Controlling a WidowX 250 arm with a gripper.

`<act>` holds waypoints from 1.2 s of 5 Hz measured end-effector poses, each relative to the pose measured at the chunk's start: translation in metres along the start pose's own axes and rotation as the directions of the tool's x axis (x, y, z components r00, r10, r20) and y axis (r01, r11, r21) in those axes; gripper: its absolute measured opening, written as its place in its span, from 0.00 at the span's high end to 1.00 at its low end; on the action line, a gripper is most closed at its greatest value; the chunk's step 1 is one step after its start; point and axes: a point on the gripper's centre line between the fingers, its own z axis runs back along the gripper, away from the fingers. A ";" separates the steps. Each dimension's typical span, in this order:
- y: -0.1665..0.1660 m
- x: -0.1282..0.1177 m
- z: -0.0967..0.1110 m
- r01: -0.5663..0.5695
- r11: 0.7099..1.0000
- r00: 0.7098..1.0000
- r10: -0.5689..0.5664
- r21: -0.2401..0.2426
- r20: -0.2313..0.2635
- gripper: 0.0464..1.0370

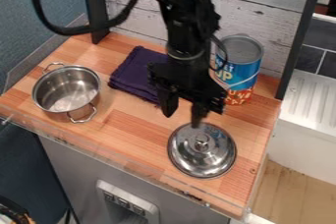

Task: Put the cover into silver pot

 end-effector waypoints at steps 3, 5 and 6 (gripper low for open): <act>-0.021 -0.007 -0.036 0.051 0.999 0.995 -0.050 0.009 -0.081 0.09; -0.021 -0.005 -0.035 0.046 0.999 0.996 -0.045 0.014 -0.083 0.67; -0.017 -0.005 -0.034 0.033 0.999 0.995 -0.031 0.021 -0.095 0.76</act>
